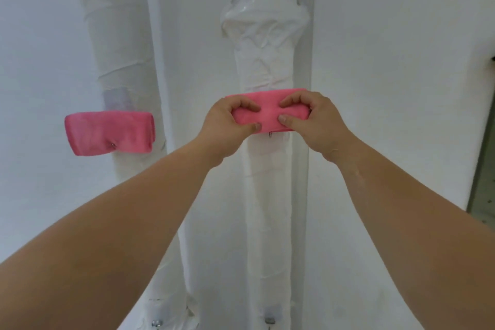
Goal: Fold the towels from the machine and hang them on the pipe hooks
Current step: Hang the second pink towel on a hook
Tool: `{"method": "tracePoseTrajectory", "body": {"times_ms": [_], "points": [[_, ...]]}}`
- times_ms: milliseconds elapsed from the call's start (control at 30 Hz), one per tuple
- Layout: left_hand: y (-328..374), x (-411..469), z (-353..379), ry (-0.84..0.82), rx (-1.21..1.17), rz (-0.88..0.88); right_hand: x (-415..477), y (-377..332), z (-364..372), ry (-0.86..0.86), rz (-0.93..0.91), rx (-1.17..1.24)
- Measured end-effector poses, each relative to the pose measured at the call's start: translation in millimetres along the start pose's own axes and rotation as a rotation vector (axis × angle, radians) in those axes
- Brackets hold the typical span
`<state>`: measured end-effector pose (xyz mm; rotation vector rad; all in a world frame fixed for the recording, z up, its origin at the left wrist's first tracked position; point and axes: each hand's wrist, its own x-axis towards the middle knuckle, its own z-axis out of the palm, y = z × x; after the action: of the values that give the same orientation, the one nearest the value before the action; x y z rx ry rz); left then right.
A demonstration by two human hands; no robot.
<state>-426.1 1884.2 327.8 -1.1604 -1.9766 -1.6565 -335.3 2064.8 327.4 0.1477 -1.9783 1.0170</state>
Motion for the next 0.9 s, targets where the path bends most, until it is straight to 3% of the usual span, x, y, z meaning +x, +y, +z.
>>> {"method": "tracePoseTrajectory", "body": {"times_ms": [467,533,667,767,900], "points": [[-34.6,-3.5,13.5,0.008,0.0,0.012,-8.3,23.8,12.1,0.031,0.011,-0.112],[-36.2,-6.6,15.5,0.05,0.149,0.111,-11.3,21.9,14.3,0.052,0.006,-0.188],[-33.5,-4.6,20.7,0.256,0.656,0.432,-15.7,22.2,20.2,0.171,-0.171,-0.623],[-37.1,0.4,30.0,0.194,0.821,0.659,-15.2,26.8,25.4,0.218,-0.38,-0.777],[-51.3,-2.0,37.7,0.11,0.842,0.636,-15.6,43.1,30.4,0.167,-0.456,-0.882]]}}
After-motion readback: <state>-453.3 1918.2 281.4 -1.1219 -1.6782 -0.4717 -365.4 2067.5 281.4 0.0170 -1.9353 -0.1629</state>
